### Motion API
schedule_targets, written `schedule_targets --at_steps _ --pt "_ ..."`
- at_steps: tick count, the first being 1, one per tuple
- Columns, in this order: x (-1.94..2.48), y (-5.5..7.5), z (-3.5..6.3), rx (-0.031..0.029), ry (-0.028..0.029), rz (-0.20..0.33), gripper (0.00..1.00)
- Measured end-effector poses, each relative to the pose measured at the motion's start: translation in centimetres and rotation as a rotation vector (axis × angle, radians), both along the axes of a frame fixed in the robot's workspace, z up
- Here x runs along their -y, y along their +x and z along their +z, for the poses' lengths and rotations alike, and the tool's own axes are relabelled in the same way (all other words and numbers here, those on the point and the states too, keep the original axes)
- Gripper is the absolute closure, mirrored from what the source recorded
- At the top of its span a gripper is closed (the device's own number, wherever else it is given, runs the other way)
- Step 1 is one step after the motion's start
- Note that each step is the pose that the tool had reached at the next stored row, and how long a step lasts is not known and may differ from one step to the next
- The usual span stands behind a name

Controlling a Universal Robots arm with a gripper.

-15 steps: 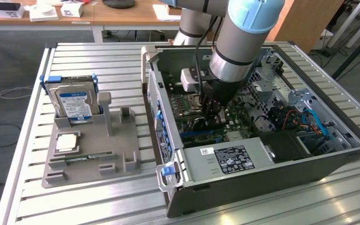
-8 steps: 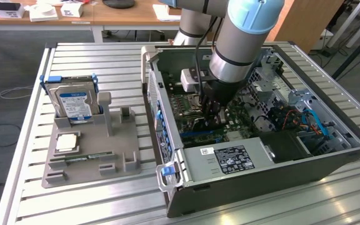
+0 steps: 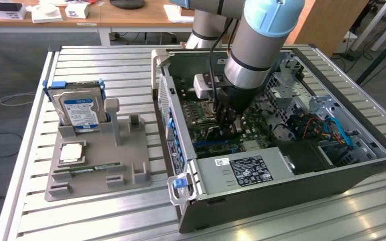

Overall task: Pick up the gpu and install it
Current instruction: 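Insert the gpu into the slot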

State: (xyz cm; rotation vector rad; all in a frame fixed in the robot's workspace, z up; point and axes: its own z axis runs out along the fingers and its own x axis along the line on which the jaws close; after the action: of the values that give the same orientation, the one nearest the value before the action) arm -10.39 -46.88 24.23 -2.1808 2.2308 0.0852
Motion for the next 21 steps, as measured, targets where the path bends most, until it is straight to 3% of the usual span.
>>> schedule_targets --at_steps 21 --pt "-0.11 0.0 -0.27 -0.0001 -0.0002 -0.002 0.73"
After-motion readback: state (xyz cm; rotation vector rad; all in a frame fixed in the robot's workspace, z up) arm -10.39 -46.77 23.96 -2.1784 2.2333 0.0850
